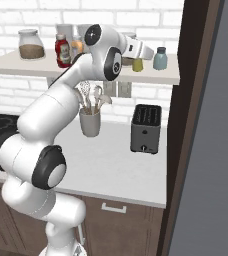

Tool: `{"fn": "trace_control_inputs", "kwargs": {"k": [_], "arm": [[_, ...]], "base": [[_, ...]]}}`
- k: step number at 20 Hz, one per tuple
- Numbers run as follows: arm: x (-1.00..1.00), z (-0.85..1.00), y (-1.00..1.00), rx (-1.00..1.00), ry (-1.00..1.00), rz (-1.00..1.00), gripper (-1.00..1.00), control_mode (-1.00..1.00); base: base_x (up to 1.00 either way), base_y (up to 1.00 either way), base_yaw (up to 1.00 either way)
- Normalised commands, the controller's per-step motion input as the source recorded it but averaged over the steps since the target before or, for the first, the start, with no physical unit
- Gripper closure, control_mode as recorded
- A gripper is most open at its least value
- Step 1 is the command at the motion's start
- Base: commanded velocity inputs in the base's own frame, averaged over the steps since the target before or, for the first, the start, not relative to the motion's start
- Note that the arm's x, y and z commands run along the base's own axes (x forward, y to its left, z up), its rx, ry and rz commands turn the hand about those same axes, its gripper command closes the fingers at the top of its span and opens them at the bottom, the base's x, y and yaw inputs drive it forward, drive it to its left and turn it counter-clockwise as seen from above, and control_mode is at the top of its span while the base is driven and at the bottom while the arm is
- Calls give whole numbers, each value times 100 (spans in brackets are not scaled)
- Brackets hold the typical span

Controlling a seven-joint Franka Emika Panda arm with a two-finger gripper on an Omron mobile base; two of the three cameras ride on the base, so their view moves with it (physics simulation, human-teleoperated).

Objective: Put the shaker and condiment bottle from the counter next to their counterparts in the cabinet.

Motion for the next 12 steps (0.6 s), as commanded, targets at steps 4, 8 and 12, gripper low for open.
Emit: {"fn": "trace_control_inputs", "kwargs": {"k": [4,8,12], "arm": [[28,-5,-15,0,0,0,100,-100],[25,-4,-11,0,0,0,100,-100],[31,-1,-10,0,0,0,100,-100]], "base": [[0,0,0],[0,0,0],[0,0,0]]}}
